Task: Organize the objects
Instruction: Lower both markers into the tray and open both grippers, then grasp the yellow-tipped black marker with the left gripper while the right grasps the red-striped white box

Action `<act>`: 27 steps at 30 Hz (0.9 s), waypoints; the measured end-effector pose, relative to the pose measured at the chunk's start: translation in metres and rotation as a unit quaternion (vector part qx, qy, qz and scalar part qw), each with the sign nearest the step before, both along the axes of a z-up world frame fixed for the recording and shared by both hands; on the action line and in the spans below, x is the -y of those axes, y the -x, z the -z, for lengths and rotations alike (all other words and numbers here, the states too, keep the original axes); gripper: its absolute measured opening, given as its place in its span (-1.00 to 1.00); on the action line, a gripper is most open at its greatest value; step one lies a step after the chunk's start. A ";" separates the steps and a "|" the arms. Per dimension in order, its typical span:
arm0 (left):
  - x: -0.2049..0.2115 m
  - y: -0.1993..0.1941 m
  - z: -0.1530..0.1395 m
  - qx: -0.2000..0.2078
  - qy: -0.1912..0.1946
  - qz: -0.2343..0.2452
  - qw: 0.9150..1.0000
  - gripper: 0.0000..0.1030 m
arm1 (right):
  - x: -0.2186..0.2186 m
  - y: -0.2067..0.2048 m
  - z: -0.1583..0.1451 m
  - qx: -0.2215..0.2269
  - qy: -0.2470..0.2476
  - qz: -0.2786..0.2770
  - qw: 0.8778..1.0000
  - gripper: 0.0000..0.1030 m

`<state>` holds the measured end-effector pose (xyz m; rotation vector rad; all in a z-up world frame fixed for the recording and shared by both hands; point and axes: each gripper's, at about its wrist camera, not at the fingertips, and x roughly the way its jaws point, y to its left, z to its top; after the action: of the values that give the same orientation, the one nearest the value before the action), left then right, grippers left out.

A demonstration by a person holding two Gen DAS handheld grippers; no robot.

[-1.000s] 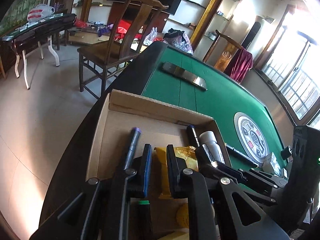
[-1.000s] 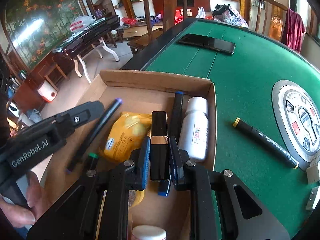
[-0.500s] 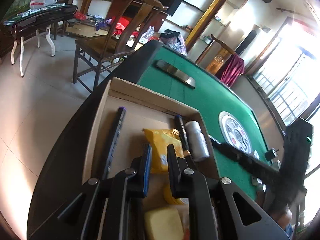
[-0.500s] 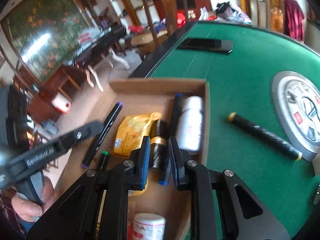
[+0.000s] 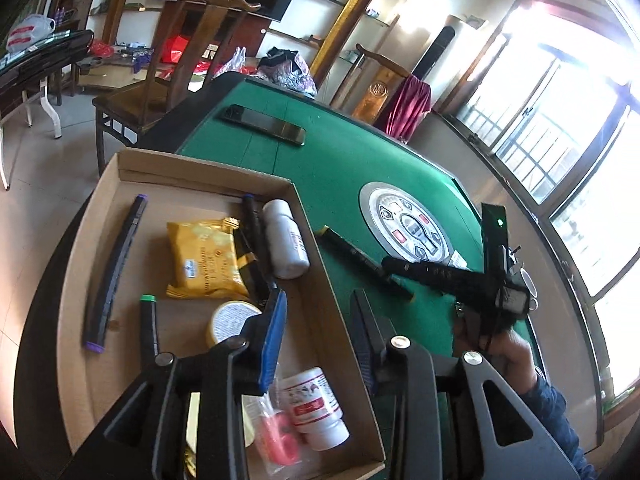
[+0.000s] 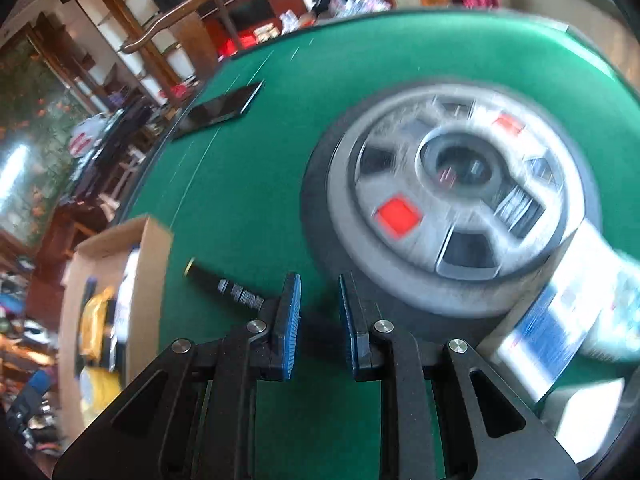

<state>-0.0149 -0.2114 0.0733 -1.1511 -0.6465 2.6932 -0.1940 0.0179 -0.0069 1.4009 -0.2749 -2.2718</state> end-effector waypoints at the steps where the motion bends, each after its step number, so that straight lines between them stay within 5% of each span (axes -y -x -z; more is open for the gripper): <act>1: -0.002 0.002 0.001 0.003 0.001 -0.001 1.000 -0.36 | 0.000 -0.008 0.002 0.004 0.013 -0.011 1.000 -0.62; 6: -0.023 0.014 0.000 0.020 -0.002 0.014 1.000 -0.36 | -0.002 -0.044 0.001 0.022 0.079 -0.069 0.994 -0.61; 11: -0.057 0.033 0.005 0.045 -0.001 0.040 0.998 -0.12 | -0.028 -0.067 -0.019 -0.052 0.059 -0.034 0.996 -0.60; 15: -0.081 0.052 0.017 0.083 0.014 0.032 0.996 -0.09 | -0.059 -0.083 -0.029 -0.101 0.041 -0.002 0.994 -0.04; 20: -0.095 0.065 0.036 0.126 0.005 0.010 0.992 -0.10 | -0.110 -0.089 -0.037 -0.117 0.081 0.022 0.990 -0.04; 27: -0.119 0.067 0.039 0.139 0.123 -0.102 0.977 -0.10 | -0.132 -0.098 -0.047 -0.134 0.121 0.026 0.983 -0.04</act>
<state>-0.0815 -0.0928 0.0346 -1.6291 -0.4999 2.8734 -0.0957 0.1503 0.0401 0.9663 -0.4854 -2.3437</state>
